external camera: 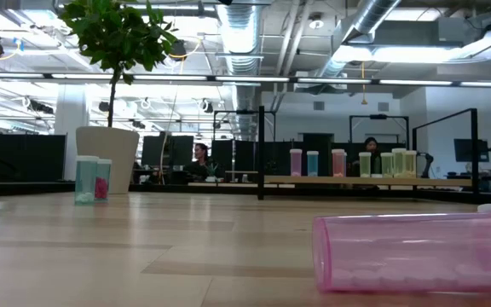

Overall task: Pick and place medicine bottles onto shelf by color
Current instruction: Put the blue pill bottle on the shelf

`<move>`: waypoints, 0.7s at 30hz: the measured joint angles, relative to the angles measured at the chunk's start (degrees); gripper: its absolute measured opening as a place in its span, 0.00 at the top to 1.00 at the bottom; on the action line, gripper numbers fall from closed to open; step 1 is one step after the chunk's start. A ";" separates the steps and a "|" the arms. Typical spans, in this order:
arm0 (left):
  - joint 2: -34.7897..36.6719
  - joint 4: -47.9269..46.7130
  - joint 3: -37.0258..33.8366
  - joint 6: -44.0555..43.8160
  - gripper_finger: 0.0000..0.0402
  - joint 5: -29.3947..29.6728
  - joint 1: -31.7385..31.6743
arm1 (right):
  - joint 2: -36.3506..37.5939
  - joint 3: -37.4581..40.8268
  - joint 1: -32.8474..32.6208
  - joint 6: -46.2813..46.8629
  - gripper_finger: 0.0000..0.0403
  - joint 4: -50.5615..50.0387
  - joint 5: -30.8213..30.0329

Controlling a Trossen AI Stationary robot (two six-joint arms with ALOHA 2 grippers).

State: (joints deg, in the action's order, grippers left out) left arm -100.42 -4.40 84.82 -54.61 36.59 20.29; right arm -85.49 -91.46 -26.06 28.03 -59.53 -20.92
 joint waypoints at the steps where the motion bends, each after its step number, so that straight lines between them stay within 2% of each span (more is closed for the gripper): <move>1: 0.00 -0.02 -0.02 -0.44 0.62 0.28 -0.02 | 0.00 0.00 0.26 1.13 0.70 0.03 0.00; 4: 0.00 0.06 -0.02 -1.05 0.60 1.12 -0.09 | 0.00 0.00 0.87 4.41 0.70 0.39 -0.53; 15: 0.00 2.42 -0.07 1.06 0.51 10.80 0.44 | 0.00 -0.07 2.16 9.75 0.71 0.86 -1.69; 17: 0.01 2.84 -0.07 1.21 0.50 9.80 0.48 | 0.00 -0.07 2.01 6.32 0.71 0.36 -1.56; 21: 0.02 2.41 -0.07 1.21 0.50 2.50 0.19 | 0.00 -0.07 1.86 3.61 0.71 -2.78 -1.23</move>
State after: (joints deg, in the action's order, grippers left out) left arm -100.40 -1.99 84.75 -53.39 39.09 20.48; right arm -85.49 -91.53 -24.20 31.64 -62.30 -22.15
